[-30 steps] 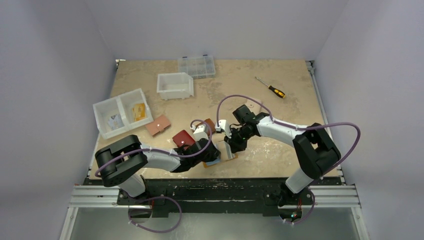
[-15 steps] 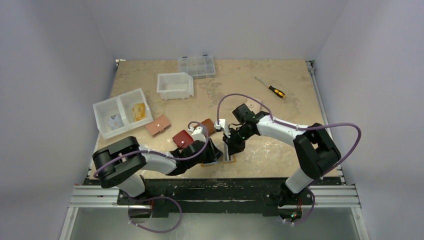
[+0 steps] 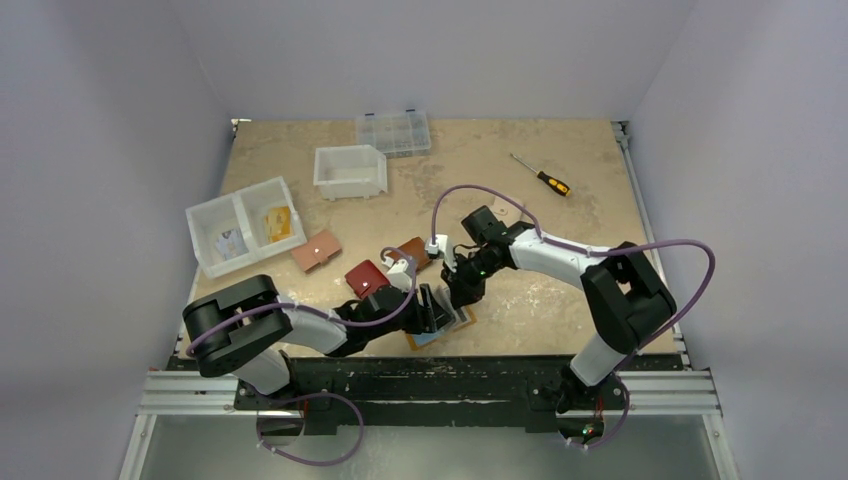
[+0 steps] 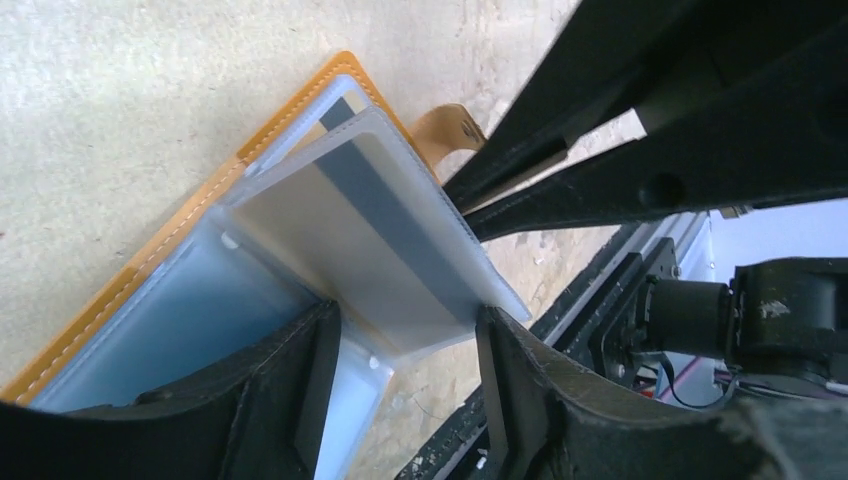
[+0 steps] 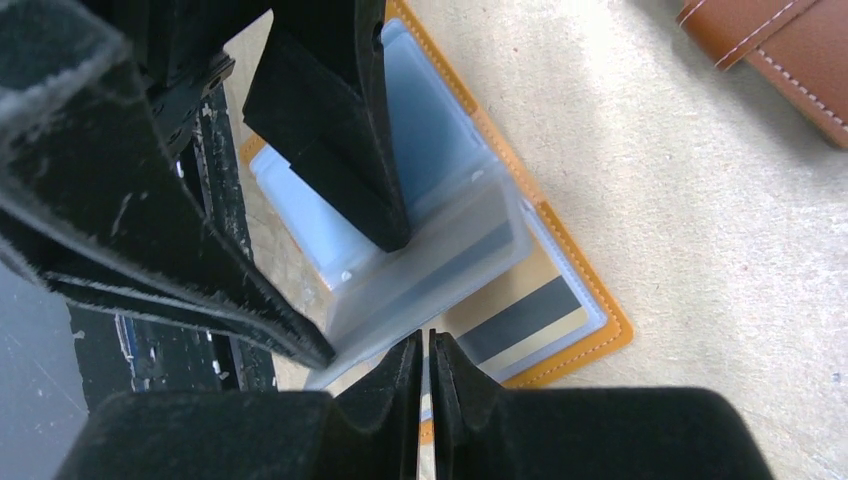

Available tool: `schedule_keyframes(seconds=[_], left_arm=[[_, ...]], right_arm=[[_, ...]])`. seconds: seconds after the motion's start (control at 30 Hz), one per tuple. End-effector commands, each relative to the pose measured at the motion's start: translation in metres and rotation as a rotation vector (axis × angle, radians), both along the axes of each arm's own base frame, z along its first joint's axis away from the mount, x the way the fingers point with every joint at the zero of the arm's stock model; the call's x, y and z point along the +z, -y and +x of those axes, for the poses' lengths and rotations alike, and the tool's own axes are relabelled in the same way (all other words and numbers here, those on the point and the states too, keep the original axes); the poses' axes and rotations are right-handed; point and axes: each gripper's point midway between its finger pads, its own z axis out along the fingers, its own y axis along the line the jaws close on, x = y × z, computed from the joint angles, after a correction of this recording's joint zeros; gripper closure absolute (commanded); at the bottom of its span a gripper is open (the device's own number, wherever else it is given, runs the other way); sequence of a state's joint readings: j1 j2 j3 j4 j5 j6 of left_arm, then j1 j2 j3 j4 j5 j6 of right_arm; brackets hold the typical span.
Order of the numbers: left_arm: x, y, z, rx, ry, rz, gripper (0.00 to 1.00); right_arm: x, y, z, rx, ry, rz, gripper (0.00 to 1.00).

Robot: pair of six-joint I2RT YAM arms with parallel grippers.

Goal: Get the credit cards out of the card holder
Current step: Remove the credit card from the card holder.

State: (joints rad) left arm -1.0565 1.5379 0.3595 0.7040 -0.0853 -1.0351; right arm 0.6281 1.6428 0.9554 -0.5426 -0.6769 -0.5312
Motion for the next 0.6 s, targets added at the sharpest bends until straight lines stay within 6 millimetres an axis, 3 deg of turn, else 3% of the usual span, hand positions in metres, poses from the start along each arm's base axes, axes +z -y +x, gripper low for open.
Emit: schedule_keyframes(seconds=[0.0, 0.4, 0.57], left_arm=[[0.017, 0.011, -0.010, -0.088, 0.043, -0.070, 0.42], [0.035, 0.013, -0.008, -0.045, 0.028, -0.179, 0.27], [0.029, 0.013, -0.005, 0.005, -0.030, -0.183, 0.25]], right_arm=[[0.020, -0.019, 0.010, 0.011, 0.029, 0.086, 0.85], [0.028, -0.023, -0.005, 0.072, -0.032, 0.137, 0.84], [0.029, -0.023, -0.012, 0.101, -0.066, 0.153, 0.84]])
